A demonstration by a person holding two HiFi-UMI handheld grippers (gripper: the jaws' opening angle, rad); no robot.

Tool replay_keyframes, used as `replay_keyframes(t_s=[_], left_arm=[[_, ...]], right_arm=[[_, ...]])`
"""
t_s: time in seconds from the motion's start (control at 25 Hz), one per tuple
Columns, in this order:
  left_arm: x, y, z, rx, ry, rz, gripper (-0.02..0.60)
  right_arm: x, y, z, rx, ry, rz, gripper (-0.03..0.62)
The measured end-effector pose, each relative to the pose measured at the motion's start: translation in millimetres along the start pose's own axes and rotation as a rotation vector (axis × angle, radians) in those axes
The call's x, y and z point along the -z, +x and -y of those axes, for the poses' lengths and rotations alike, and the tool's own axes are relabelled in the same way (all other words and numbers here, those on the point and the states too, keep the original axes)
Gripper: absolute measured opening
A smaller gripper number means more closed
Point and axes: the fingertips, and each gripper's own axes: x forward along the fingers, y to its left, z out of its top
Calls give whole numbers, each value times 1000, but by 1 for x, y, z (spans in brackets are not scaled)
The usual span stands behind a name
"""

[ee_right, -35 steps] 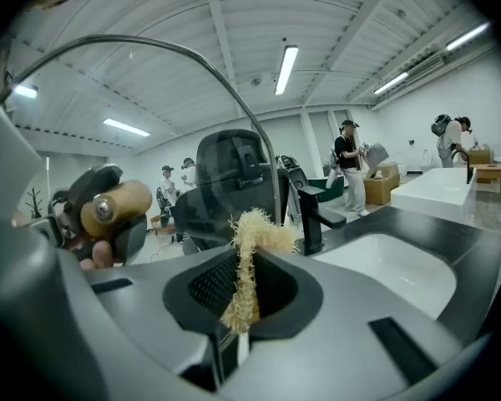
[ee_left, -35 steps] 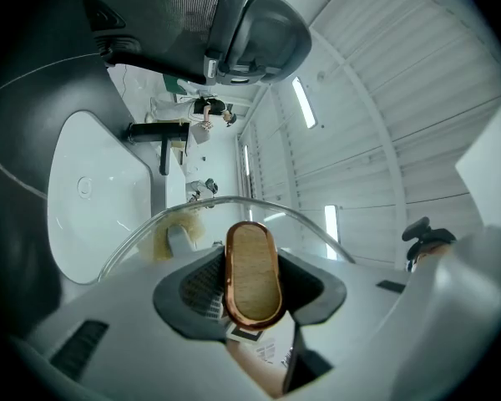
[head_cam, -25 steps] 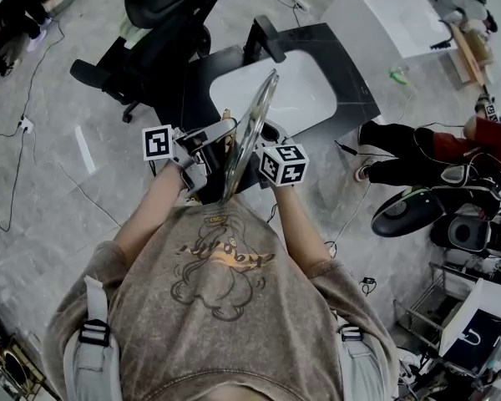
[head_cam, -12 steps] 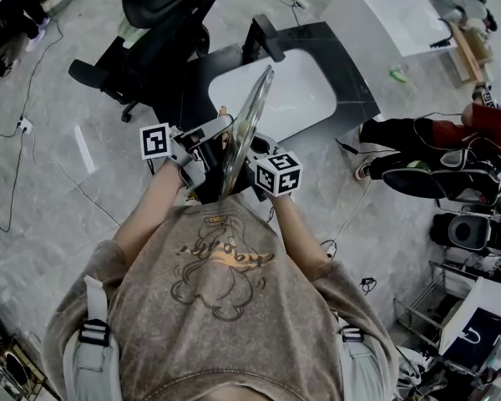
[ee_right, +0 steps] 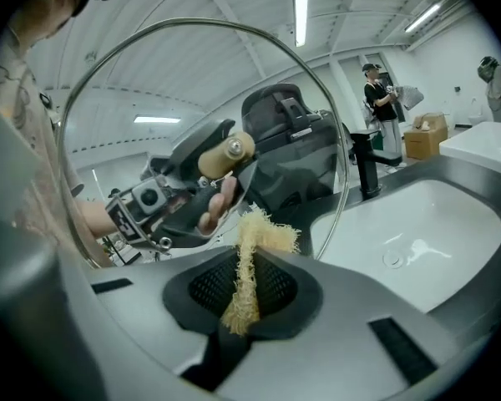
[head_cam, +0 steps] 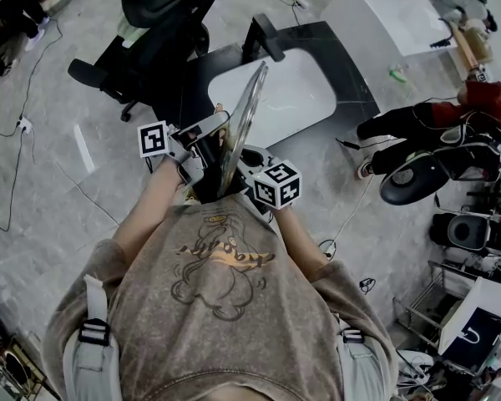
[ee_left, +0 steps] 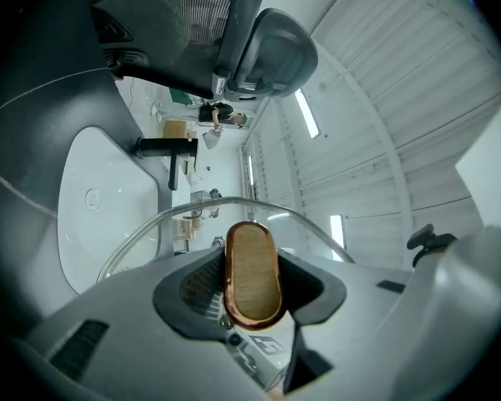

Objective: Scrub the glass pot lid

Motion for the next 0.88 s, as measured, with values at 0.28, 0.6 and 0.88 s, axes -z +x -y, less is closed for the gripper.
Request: replay_keyframes(t_s=[0.28,0.6,0.88], left_arm=[[-5,-5,-7,-18,-2,18,181],[-5,-7,-11,-26,-9,25,181],[-4,-10,-17,-46,-25,28,181]], right_arm=[[-18,-13,-35,-98,-25,32,40],[-48,-31,-61,-168,-13,113,40],[-87,-47,-67,-186,8,218,40]])
